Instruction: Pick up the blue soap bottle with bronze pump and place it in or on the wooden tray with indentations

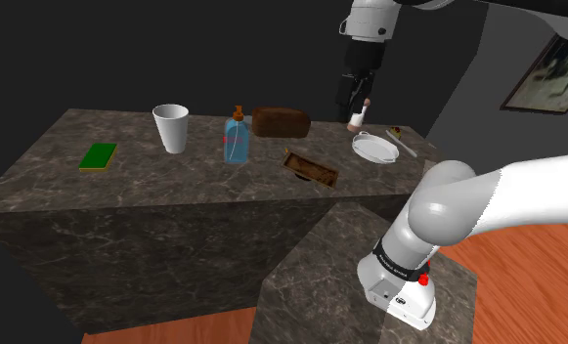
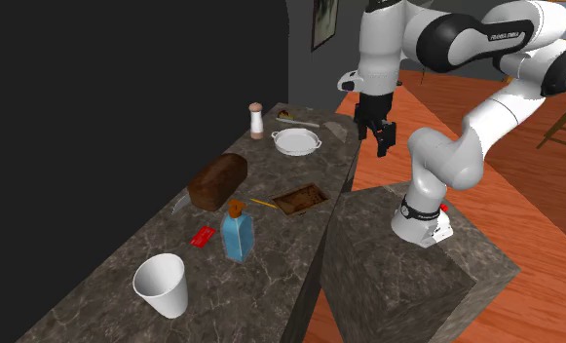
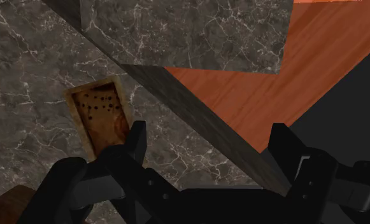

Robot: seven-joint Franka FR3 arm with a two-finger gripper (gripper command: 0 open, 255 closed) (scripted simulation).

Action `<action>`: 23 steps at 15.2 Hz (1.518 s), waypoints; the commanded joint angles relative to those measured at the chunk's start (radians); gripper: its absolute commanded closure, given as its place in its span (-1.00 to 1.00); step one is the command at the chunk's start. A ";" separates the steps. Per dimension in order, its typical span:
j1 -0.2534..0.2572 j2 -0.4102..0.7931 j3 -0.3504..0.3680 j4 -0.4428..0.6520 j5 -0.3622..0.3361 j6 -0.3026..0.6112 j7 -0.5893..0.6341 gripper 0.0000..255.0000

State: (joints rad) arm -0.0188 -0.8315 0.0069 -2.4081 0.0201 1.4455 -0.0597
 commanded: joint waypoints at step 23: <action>0.060 0.870 -0.047 0.489 -0.102 0.347 -0.356 -1.00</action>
State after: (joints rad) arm 0.0400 -0.0049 -0.0404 -1.9483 -0.0786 1.7794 -0.3995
